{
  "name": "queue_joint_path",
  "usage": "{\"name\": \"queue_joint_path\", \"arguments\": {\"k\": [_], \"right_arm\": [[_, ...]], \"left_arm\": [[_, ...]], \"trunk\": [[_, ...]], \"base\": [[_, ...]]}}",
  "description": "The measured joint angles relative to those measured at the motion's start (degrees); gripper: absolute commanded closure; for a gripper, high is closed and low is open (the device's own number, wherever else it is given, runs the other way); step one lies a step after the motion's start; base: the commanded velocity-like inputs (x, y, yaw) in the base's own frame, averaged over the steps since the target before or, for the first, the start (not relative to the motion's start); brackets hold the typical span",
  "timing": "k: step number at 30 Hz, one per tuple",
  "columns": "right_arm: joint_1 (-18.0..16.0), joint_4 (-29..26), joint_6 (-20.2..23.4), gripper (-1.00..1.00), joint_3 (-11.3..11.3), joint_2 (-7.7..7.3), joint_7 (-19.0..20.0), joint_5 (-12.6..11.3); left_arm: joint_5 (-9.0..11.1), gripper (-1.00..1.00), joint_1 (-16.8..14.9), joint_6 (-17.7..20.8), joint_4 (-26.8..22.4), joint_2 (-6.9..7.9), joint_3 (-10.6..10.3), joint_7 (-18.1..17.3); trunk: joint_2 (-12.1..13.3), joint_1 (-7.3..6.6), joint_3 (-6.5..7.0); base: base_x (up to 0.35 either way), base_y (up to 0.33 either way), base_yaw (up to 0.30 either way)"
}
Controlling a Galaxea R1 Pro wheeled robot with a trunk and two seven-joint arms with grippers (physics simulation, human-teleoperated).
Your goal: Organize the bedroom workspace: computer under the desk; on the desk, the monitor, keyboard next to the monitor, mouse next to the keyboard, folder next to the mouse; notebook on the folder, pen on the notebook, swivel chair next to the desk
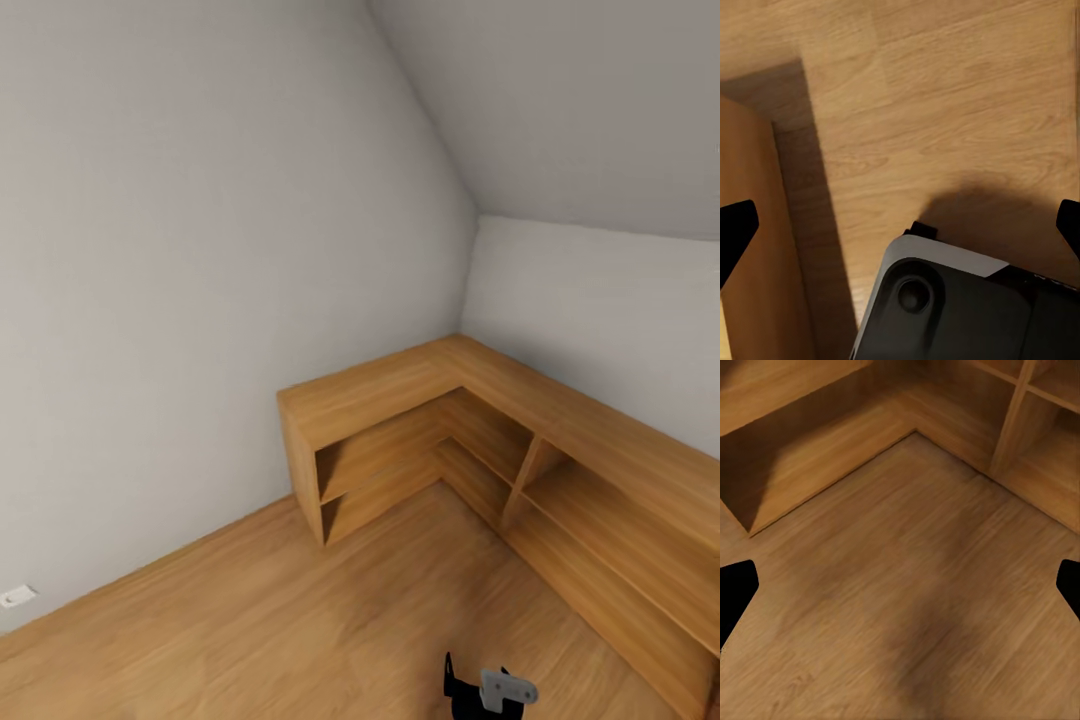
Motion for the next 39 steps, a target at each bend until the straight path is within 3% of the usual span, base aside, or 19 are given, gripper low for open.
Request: {"name": "queue_joint_path", "arguments": {"k": [25, 39], "right_arm": [[0.02, 0.07, 0.00, -1.00, 0.00, -0.14, 0.95, 0.07], [0.15, 0.10, -0.01, -1.00, 0.00, -0.18, 2.50, 1.82]], "left_arm": [[0.00, -1.00, 0.00, 0.00, 0.00, 0.01, 0.01, 0.00], [0.06, -1.00, 0.00, 0.00, 0.01, 0.01, 0.08, -0.02]], "trunk": [[0.00, 0.01, 0.00], [0.01, 0.02, 0.00]], "base": [[0.273, 0.193, -0.296], [0.203, 0.179, -0.299]]}}
